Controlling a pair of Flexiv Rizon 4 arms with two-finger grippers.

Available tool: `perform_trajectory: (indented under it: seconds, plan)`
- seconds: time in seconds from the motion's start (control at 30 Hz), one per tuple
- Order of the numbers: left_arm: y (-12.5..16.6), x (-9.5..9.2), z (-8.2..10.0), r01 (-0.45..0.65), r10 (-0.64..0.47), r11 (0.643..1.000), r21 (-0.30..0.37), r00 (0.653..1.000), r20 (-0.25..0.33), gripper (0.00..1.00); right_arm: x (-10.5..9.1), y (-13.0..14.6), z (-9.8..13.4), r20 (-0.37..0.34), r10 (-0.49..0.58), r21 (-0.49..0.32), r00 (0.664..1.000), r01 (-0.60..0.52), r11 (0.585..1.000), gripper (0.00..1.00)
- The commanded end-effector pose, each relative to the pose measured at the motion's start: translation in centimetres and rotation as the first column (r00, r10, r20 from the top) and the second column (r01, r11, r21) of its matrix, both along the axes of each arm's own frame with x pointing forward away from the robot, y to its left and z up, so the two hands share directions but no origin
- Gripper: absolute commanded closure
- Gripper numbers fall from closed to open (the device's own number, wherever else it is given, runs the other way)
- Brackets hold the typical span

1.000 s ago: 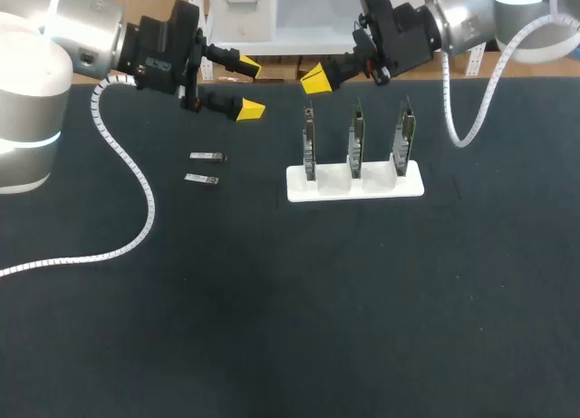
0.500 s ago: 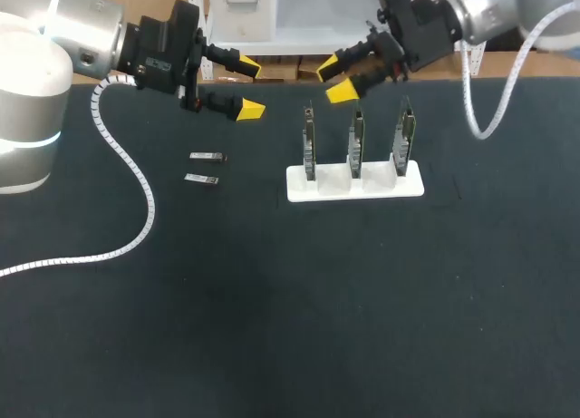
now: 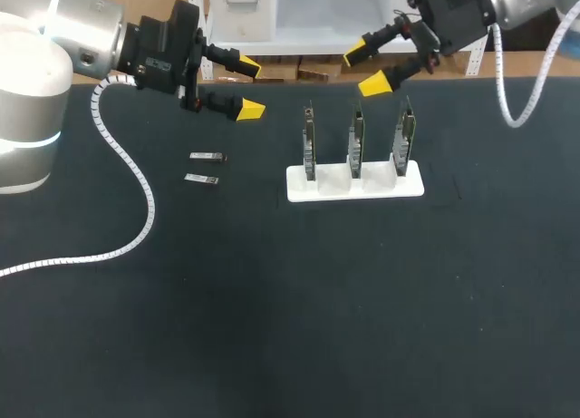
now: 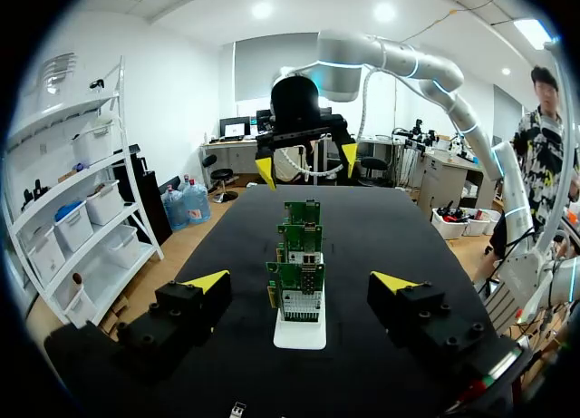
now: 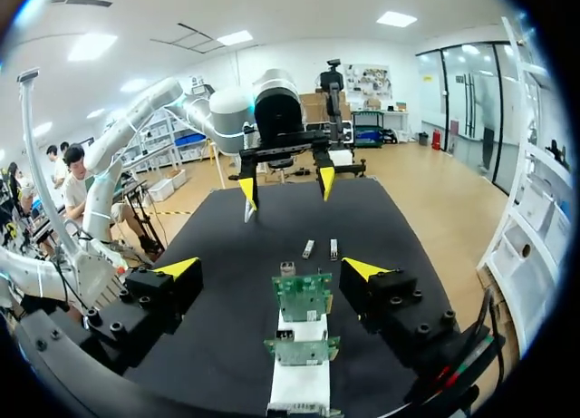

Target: Pick up the optical module with the left hand, and insert it into the network port with the right hand.

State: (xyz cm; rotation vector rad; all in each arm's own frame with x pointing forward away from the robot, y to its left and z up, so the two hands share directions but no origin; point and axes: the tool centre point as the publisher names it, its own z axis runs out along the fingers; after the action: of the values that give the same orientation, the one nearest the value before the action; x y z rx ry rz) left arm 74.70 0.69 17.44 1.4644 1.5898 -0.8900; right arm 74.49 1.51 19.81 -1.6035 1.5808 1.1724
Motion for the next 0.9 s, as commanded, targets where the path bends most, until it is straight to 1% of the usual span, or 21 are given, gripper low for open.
perform_trajectory:
  seconds: [0.03,0.17,0.3,0.4,0.57,0.8,0.9]
  plan:
    - [-0.1,0.0,0.0,-0.003,0.003,1.000,0.005,1.000,-0.002,0.00,-1.4,-1.5,0.6,0.016,-0.027,-0.003,1.000,0.027,1.000,0.00]
    - [-0.1,0.0,0.0,-0.003,0.003,1.000,0.005,1.000,-0.002,0.00,-1.6,-2.9,0.6,0.010,-0.047,-0.032,0.999,0.047,0.998,0.00]
    - [-0.1,0.0,0.0,-0.003,0.003,1.000,0.005,1.000,-0.002,0.00,-2.2,-3.6,0.6,0.005,-0.058,-0.035,0.998,0.058,0.998,0.00]
    - [-0.1,0.0,0.0,-0.003,0.003,1.000,0.005,1.000,-0.002,0.00,-2.4,-3.8,0.9,0.014,-0.056,-0.035,0.998,0.056,0.998,0.00]
    - [-0.1,0.0,0.0,-0.003,0.003,1.000,0.005,1.000,-0.002,0.00,-2.6,-3.9,1.5,0.052,-0.035,-0.065,0.998,0.038,0.997,0.00]
    - [-0.1,0.0,0.0,-0.003,0.003,1.000,0.005,1.000,-0.002,0.00,-2.6,-4.1,1.9,0.058,-0.020,-0.074,0.998,0.025,0.997,0.00]
    - [-0.1,0.0,0.0,-0.003,0.003,1.000,0.005,1.000,-0.002,0.00,-2.6,-3.9,1.7,0.058,-0.014,-0.080,0.998,0.018,0.997,0.00]
